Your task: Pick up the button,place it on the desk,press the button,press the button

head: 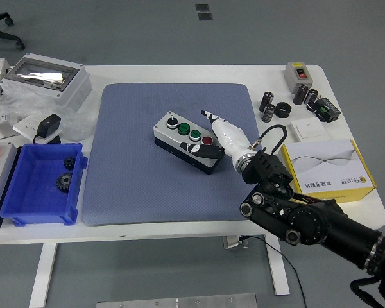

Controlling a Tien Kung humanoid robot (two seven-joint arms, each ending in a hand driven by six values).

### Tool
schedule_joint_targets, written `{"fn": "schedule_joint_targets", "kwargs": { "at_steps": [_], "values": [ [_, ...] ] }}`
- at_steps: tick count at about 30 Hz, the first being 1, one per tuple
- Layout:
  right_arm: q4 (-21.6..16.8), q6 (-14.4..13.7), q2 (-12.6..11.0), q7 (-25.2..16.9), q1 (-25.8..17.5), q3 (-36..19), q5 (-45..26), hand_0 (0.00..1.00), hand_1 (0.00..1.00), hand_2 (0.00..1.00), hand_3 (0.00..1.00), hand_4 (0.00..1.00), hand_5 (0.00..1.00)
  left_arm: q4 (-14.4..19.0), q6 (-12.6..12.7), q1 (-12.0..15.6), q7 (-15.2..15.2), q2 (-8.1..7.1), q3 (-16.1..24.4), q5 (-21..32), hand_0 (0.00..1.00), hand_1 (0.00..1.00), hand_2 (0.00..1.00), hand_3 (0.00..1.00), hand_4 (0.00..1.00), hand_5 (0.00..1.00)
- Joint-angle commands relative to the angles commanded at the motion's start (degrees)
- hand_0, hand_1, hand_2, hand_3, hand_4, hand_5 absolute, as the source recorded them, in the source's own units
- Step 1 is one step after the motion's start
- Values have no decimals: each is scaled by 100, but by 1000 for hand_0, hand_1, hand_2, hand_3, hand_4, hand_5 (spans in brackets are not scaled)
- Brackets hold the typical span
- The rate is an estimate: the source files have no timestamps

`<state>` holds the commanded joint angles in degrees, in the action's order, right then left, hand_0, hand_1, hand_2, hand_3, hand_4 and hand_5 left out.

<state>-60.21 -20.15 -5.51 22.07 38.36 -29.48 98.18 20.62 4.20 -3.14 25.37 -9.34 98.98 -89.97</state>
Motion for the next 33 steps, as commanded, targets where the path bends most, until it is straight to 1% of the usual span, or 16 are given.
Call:
{"fn": "schedule_joint_targets", "kwargs": {
  "at_steps": [8, 9, 14, 15, 20, 21, 25, 26, 32, 33],
  "values": [
    [41, 208, 54, 255, 86, 178, 307, 757, 961, 971, 998, 897, 683, 1, 22, 33, 3, 12, -36, 63, 635, 544, 513, 628, 414, 56],
    [42, 233, 59, 287, 95, 203, 341, 728, 944, 965, 998, 902, 688, 1, 23, 32, 3, 16, -38, 66, 635, 542, 513, 626, 413, 58],
    [30, 309, 80, 445, 165, 396, 486, 728, 944, 965, 998, 902, 688, 4, 25, 30, 8, 27, -45, 76, 635, 542, 513, 626, 413, 58],
    [38, 317, 83, 476, 182, 438, 504, 633, 919, 955, 998, 920, 684, 3, 23, 26, 7, 28, -45, 74, 635, 542, 513, 625, 408, 58],
    [81, 299, 73, 594, 234, 557, 627, 633, 919, 955, 998, 920, 684, -22, -19, -21, -42, 36, -33, 43, 635, 542, 513, 625, 408, 58],
    [83, 281, 68, 616, 239, 582, 653, 491, 854, 918, 998, 942, 648, -25, -26, -24, -46, 38, -30, 37, 633, 541, 513, 623, 407, 60],
    [90, 208, 58, 701, 257, 706, 710, 491, 854, 918, 998, 942, 648, -27, -48, -24, -51, 32, -11, -3, 633, 541, 513, 623, 407, 60],
    [94, 187, 59, 717, 261, 732, 714, 407, 783, 855, 951, 951, 495, -28, -54, -24, -54, 27, -4, -16, 632, 541, 514, 622, 407, 61],
    [123, 103, 59, 758, 280, 865, 698, 407, 783, 855, 951, 951, 495, -40, -89, -33, -88, 17, 37, -86, 632, 541, 514, 622, 407, 61],
    [126, 92, 59, 763, 281, 878, 701, 371, 684, 733, 731, 903, 403, -42, -93, -32, -92, 17, 41, -92, 632, 540, 513, 621, 402, 63]
  ]
}}
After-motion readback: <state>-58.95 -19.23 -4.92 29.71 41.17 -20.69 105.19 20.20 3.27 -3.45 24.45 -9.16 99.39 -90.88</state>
